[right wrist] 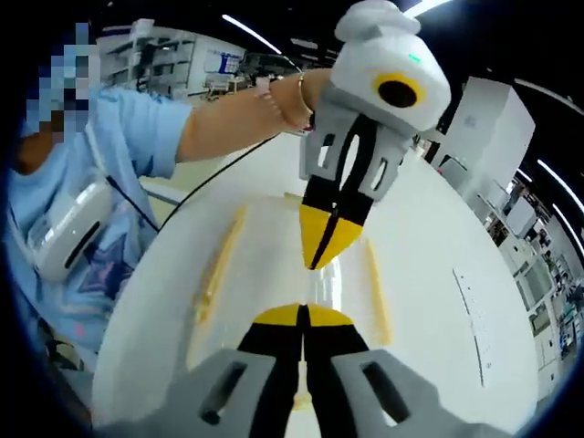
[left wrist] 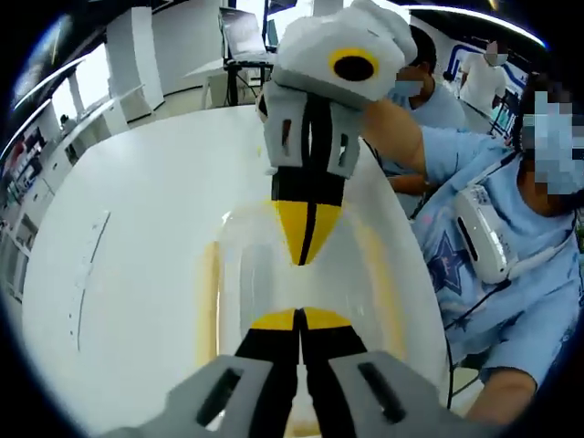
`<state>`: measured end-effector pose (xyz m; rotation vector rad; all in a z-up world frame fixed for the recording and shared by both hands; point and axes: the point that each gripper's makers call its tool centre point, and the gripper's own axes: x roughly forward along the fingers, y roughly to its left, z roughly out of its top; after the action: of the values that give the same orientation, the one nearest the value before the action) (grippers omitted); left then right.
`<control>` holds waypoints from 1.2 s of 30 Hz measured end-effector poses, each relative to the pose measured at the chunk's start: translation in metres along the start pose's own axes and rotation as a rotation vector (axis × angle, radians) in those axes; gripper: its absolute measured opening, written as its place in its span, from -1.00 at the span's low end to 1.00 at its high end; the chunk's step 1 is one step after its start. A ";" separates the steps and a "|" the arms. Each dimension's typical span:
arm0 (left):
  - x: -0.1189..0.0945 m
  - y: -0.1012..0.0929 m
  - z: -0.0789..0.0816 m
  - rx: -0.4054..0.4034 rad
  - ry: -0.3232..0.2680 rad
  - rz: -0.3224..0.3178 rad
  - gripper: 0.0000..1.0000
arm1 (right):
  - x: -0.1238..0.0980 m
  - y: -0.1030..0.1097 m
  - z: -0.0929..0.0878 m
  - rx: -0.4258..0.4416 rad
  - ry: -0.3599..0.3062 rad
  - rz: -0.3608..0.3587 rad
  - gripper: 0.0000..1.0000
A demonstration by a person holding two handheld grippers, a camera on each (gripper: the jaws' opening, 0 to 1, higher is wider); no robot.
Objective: Snap each plastic latch of the storage box into its locked position after aligning the lid with the box until every specified latch is closed and the lid sits flush.
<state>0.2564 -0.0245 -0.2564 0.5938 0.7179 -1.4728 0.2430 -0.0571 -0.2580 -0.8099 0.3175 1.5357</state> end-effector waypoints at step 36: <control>-0.049 -0.004 -0.077 -0.057 -0.426 0.198 -1.00 | -0.002 0.000 0.000 0.041 0.006 -0.011 -1.00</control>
<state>0.2490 0.0658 -0.2712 0.2823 0.3552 -1.3296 0.2425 -0.0589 -0.2567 -0.7827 0.3471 1.5125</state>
